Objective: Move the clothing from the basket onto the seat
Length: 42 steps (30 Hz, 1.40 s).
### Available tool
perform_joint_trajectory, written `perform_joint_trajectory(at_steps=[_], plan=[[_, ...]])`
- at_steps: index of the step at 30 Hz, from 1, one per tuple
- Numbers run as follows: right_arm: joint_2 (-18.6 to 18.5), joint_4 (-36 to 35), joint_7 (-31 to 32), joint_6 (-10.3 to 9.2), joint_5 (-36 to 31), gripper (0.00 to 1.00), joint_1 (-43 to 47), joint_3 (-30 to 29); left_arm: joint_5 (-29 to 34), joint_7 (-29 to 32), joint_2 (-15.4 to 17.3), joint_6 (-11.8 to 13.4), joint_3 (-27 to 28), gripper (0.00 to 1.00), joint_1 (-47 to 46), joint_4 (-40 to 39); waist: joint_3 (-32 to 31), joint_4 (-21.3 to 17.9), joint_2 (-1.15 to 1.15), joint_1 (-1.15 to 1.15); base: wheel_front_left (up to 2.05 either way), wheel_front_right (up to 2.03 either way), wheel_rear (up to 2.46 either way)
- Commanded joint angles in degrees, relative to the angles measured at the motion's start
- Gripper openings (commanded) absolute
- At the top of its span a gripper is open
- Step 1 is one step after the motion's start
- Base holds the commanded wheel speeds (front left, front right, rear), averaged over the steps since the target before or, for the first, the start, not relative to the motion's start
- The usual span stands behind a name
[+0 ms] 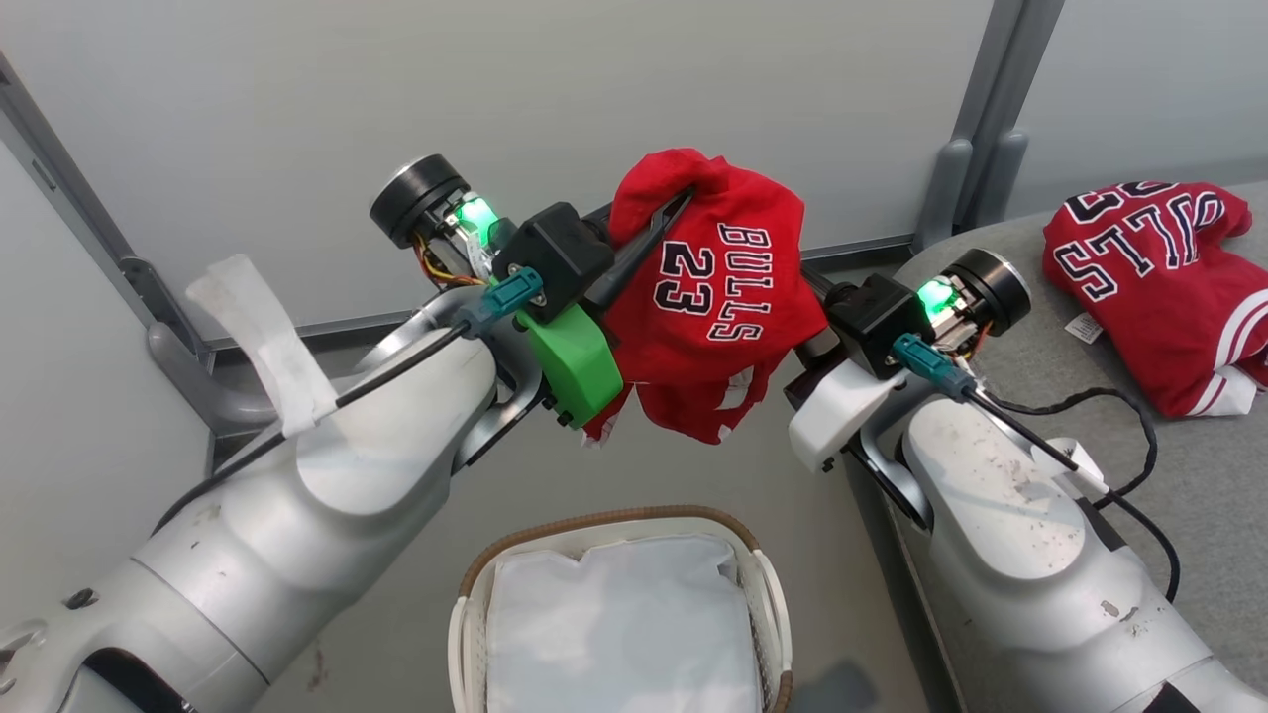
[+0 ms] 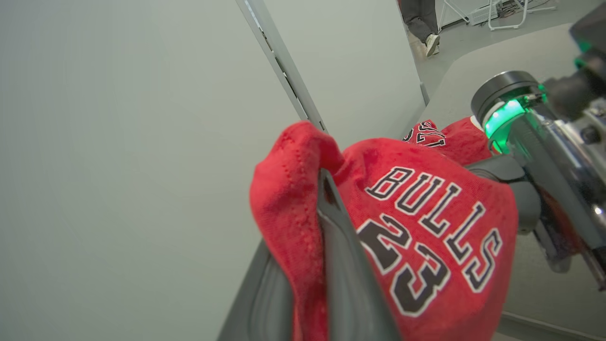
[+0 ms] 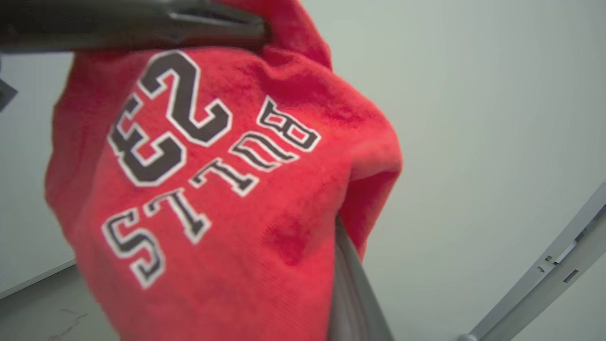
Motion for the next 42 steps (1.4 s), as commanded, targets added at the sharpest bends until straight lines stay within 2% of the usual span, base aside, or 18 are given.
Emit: perform_joint_trajectory(at_steps=[1,2,3,4,5,6,18,28,36,42], plan=[[-0.39,-0.2,-0.01,-0.08,0.5,0.0,-0.42,-0.29,-0.78,-0.18,-0.29,0.39,0.8,0.0,1.52,-0.19,0.11,-0.05,0.0,0.0,0.0,0.0,0.0],[-0.47,-0.31,-0.01,-0.08,0.6,0.0,-0.33,-0.4,-1.17,-0.19,-0.39,0.47,1.36,0.04,2.1,-0.31,0.19,-0.09,0.0,0.0,0.0,0.0,0.0],[-0.57,-0.38,-0.01,-0.08,0.67,0.0,-0.19,-0.59,-1.7,-0.19,-0.49,0.68,1.95,0.15,2.8,-0.33,0.25,-0.14,0.0,0.0,0.0,0.0,0.0],[-0.69,-0.49,-0.01,-0.08,0.67,0.0,-0.01,-0.94,-2.03,-0.18,-0.58,0.89,2.7,0.41,3.77,-0.44,0.34,-0.22,0.0,0.0,0.0,0.0,0.0],[-0.8,-0.58,-0.01,-0.08,0.58,0.0,0.18,-1.4,-2.33,-0.16,-0.68,1.04,3.4,0.75,4.76,-0.56,0.47,-0.32,0.0,0.0,0.0,0.0,0.0],[-0.85,-0.66,-0.01,-0.08,0.51,0.0,0.36,-1.71,-2.53,-0.11,-0.73,1.29,3.96,1.0,5.65,-0.68,0.58,-0.44,0.0,0.0,0.0,0.0,0.0],[-2.01,-2.87,-0.01,-0.08,-0.53,0.0,4.02,-8.31,-0.78,-0.1,-3.36,3.34,15.48,1.0,22.36,-3.33,2.77,-5.1,0.0,0.0,0.0,0.0,0.0],[-2.37,-5.15,-0.01,-0.08,-1.56,0.0,8.29,-14.85,3.78,-0.09,-7.1,2.01,25.23,1.0,34.29,-3.72,4.73,-11.26,0.0,0.0,0.0,0.0,0.0],[-2.08,-5.9,-0.01,-0.08,-2.01,0.0,8.85,-16.8,7.99,-0.09,-9.09,0.54,29.18,1.0,37.19,-4.15,6.18,-17.18,0.0,0.0,0.0,0.0,0.0],[-1.85,-6.29,-0.01,-0.08,-2.06,0.0,8.9,-17.39,9.9,-0.09,-10.07,-0.08,29.26,1.0,37.53,-4.18,7.53,-21.3,0.0,0.0,0.0,0.0,0.0]])
